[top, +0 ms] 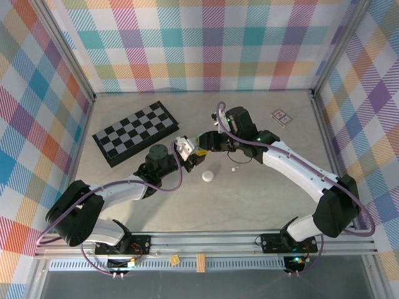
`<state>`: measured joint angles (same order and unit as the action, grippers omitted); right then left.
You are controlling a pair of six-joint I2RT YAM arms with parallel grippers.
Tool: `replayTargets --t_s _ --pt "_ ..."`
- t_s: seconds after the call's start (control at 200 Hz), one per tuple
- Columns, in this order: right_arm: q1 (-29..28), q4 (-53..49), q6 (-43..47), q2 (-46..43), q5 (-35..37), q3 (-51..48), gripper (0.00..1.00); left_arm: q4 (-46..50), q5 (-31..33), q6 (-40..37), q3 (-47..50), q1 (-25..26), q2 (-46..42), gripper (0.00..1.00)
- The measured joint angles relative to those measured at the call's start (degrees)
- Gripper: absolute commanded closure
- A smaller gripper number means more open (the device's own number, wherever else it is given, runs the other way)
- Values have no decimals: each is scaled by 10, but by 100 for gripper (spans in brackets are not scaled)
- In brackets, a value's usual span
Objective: Insert the wireless bluetooth earbuds into the charging case
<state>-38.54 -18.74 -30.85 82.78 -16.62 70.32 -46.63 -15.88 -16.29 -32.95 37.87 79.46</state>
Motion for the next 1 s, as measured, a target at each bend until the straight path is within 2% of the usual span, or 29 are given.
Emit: replayTargets --t_s 0.23,0.335,0.455,0.68,0.87,0.95,1.0 --pt "1 -20 14 -66 35 -16 50 0 -2 1 0 0 0 63" --pt "4 -19 13 -88 49 -16 38 -1 -10 -4 0 0 0 63" --pt "12 -28 13 -86 63 -11 31 0 -23 -14 1 0 -2 63" --pt "26 -56 8 -17 73 55 29 0 -47 -22 6 0 -28 62" --pt "26 -65 0 9 72 63 29 11 -48 -24 13 0 -40 62" --pt "26 -63 0 4 72 53 27 16 -42 -24 13 1 -40 62" --pt "26 -60 -3 -8 72 38 22 17 -36 -21 13 2 -40 62"
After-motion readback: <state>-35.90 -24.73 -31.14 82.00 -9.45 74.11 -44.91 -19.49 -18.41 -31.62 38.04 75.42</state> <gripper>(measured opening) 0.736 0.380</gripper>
